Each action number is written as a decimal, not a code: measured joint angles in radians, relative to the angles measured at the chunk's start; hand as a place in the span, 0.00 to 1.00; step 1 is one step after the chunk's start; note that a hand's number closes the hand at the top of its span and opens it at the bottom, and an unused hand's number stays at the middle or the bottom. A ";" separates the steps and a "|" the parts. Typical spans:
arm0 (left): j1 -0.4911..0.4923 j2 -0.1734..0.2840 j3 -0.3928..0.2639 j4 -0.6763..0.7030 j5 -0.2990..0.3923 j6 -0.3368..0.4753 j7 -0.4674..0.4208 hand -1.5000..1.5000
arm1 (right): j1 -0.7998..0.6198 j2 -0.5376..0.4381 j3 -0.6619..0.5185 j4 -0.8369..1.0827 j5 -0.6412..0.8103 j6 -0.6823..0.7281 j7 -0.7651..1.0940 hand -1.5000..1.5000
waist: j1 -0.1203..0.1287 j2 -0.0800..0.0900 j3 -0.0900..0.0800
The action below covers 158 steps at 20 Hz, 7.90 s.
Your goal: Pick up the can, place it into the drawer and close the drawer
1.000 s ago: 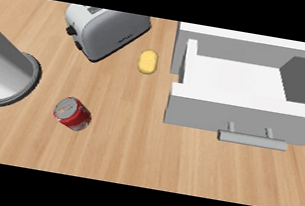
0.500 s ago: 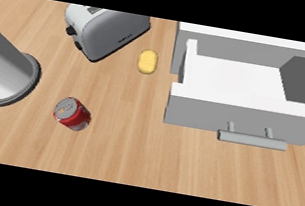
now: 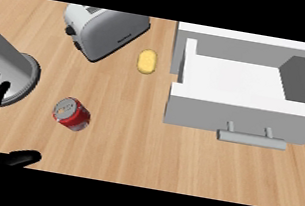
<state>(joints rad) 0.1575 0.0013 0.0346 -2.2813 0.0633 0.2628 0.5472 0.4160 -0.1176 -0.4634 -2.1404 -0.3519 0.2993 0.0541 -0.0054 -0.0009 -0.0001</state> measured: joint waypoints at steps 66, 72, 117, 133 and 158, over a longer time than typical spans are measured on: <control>-0.320 0.032 0.215 1.423 0.317 -0.214 -0.968 1.00 | 0.000 0.079 -0.324 -0.102 -0.230 0.253 0.219 0.00 | -0.001 0.000 0.000; -0.383 0.051 0.198 1.437 0.339 -0.279 -0.962 1.00 | -0.006 0.074 -0.346 -0.083 -0.272 0.266 0.235 0.00 | -0.002 0.000 0.000; -0.900 0.002 -0.115 0.952 0.165 0.138 -0.362 1.00 | 0.049 0.086 -0.256 -0.152 -0.236 0.173 0.208 0.00 | -0.009 0.000 0.001; -1.285 -0.001 -0.190 1.309 0.288 0.309 -0.413 1.00 | 0.017 0.102 -0.200 -0.140 -0.185 0.156 0.194 0.00 | -0.026 0.004 0.001; -1.543 -0.001 -0.453 1.717 0.691 0.412 -0.596 1.00 | -0.066 0.082 -0.184 -0.144 -0.174 0.134 0.247 0.00 | -0.065 0.014 0.002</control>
<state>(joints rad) -1.3852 0.0001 -0.4183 -0.5645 0.7538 0.6752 -0.0484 0.3498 -0.0357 -0.6477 -2.2845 -0.5256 0.4329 0.3014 -0.0709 0.0135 0.0015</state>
